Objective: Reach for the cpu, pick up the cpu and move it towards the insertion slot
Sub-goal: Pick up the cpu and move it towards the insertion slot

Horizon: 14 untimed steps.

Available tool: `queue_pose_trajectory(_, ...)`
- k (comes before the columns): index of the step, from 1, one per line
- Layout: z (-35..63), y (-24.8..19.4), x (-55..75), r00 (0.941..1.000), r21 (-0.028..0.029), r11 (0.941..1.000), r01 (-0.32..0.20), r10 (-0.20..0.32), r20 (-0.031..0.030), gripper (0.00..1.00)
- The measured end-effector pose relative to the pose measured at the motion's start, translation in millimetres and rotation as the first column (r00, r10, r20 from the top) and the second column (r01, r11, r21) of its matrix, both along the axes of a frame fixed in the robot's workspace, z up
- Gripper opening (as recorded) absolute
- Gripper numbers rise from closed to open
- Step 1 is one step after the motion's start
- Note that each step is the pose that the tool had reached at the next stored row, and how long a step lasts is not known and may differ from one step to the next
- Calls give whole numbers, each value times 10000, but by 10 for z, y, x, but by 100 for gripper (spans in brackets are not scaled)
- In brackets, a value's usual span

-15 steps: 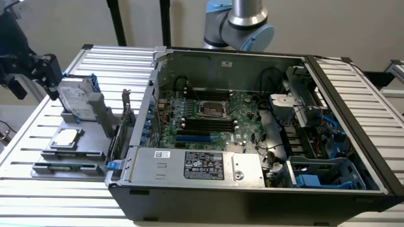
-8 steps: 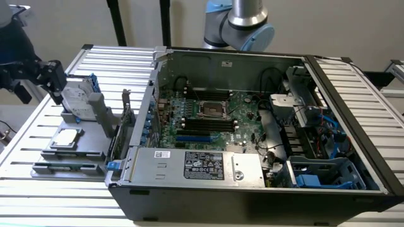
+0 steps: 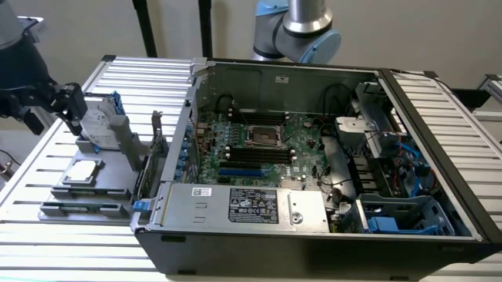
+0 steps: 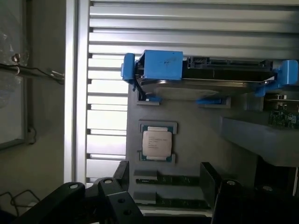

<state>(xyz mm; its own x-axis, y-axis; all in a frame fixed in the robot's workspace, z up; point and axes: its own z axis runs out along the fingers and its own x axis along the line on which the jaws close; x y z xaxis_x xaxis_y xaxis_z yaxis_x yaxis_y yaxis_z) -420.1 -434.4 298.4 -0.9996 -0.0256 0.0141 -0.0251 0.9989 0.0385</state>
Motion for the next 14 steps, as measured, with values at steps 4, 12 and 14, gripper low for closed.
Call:
queue_pose_trajectory(4, -73, 0, 0, 10000, 0, 10000, 0, 0, -1, 71)
queue_pose_trajectory(12, -218, 0, 0, 10000, 0, 10000, 27, -27, 0, 71)
queue_pose_trajectory(14, -255, 0, 0, 10000, 0, 10000, 36, -36, 0, 71)
